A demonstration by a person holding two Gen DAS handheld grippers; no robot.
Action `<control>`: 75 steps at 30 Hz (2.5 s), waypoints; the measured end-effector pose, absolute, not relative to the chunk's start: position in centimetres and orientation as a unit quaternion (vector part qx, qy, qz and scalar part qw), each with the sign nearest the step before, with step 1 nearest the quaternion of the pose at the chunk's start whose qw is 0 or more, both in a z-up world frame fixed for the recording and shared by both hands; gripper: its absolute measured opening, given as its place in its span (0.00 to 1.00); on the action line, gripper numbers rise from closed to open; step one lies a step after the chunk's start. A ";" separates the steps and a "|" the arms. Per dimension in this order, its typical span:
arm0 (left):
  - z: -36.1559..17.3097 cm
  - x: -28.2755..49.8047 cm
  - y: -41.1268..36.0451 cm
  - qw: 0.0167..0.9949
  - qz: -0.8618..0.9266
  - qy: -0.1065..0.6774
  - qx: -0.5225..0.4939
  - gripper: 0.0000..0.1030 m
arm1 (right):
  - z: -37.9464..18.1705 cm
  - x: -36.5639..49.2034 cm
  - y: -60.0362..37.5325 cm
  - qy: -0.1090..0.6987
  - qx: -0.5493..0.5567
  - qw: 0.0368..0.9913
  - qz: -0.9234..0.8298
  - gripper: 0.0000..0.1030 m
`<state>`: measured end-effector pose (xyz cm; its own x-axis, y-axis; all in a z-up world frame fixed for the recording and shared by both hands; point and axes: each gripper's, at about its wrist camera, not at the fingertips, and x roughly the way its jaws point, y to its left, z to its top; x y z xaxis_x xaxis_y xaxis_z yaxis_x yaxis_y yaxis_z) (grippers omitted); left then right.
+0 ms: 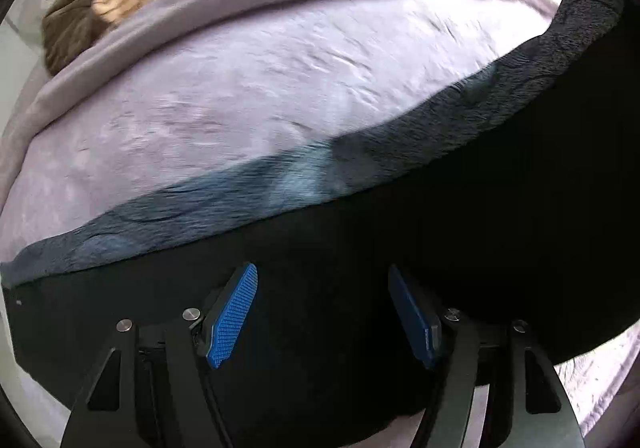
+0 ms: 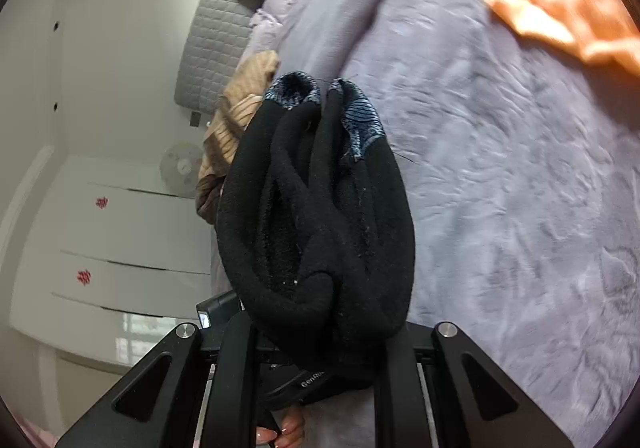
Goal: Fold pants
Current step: 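Lift the leg end with the right gripper and fold it toward the waistband, then lower the folded leg end onto the waistband and open the right gripper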
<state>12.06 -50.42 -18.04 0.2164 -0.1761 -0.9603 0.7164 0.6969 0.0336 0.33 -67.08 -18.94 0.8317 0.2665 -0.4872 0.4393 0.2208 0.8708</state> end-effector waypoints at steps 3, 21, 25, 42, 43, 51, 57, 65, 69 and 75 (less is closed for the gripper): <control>-16.5 13.0 -47.4 0.747 -0.307 0.541 0.235 0.68 | -16.1 1.7 -65.4 0.299 0.581 0.755 -0.056 0.15; -15.6 20.5 -22.9 0.768 -0.196 0.585 0.169 0.68 | -16.1 19.3 -37.3 0.529 0.232 0.814 -0.061 0.20; -15.6 21.7 -19.8 0.770 -0.181 0.591 0.159 0.68 | -17.9 20.4 -32.2 0.569 0.099 0.810 -0.106 0.28; -14.1 22.3 -23.2 0.675 -0.314 0.668 0.019 0.81 | -17.8 11.2 -43.0 0.484 0.521 0.701 -0.054 0.60; -14.2 21.9 -23.8 0.670 -0.318 0.671 0.019 0.81 | -18.9 10.4 -44.4 0.461 0.565 0.682 -0.058 0.60; -17.6 22.0 -27.4 0.660 -0.308 0.681 0.071 0.72 | -24.0 9.0 -48.1 0.397 0.674 0.619 -0.068 0.58; -15.8 20.6 -28.5 0.683 -0.328 0.639 0.133 0.44 | -24.5 8.9 -48.0 0.397 0.685 0.605 -0.078 0.09; -17.1 20.0 -26.9 0.702 -0.303 0.625 0.158 0.57 | -26.3 9.6 -45.4 0.450 0.652 0.607 -0.070 0.05; -14.8 20.0 -25.7 0.724 -0.300 0.601 0.157 0.65 | -24.3 10.4 -44.7 0.504 0.596 0.625 -0.020 0.09; -11.0 21.5 -27.8 0.756 -0.302 0.562 0.149 0.65 | -17.8 11.4 -48.3 0.503 0.463 0.729 -0.020 0.22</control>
